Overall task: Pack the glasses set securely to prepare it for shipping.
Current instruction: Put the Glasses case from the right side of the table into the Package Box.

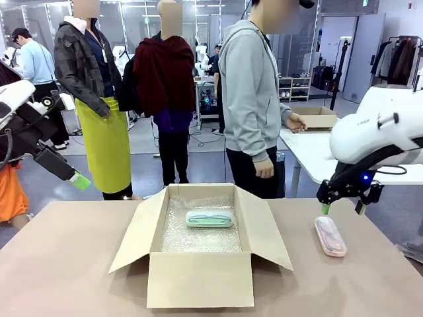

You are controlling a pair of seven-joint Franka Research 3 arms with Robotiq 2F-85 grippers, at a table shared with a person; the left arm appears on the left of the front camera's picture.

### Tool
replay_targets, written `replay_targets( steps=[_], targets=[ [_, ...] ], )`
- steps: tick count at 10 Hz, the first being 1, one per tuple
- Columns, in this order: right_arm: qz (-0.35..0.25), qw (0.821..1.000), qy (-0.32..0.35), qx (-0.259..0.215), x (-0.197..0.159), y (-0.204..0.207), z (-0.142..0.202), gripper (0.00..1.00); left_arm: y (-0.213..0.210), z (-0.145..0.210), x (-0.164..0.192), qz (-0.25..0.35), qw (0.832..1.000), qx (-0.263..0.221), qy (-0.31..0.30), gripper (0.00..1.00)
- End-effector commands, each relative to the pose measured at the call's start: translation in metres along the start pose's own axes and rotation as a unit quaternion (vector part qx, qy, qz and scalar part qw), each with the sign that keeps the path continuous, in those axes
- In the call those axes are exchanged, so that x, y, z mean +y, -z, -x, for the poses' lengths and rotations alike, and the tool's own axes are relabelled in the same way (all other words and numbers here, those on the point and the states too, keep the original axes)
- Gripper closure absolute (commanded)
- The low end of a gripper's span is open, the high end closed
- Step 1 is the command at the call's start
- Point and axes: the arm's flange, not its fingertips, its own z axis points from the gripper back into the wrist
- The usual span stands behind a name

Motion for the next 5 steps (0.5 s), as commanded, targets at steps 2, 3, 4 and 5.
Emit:
replay_targets(
  steps=[2,3,4,5],
  targets=[
    [0.024,0.999,0.046,-0.011,0.004,0.037,-0.010,0.00,-0.003,0.001,0.001,0.012,1.000,-0.007,0.009,0.00],
    [0.027,0.999,0.044,-0.009,0.004,0.052,-0.011,0.00,-0.003,0.001,0.001,0.012,1.000,-0.007,0.009,0.00],
    [0.029,0.998,0.052,-0.019,0.003,0.063,-0.015,0.00,-0.003,0.001,0.001,0.012,1.000,-0.007,0.009,0.00],
    [0.023,0.998,0.060,-0.018,0.002,0.073,-0.020,0.00,-0.003,0.001,0.001,0.012,1.000,-0.007,0.009,0.00]
  ],
)
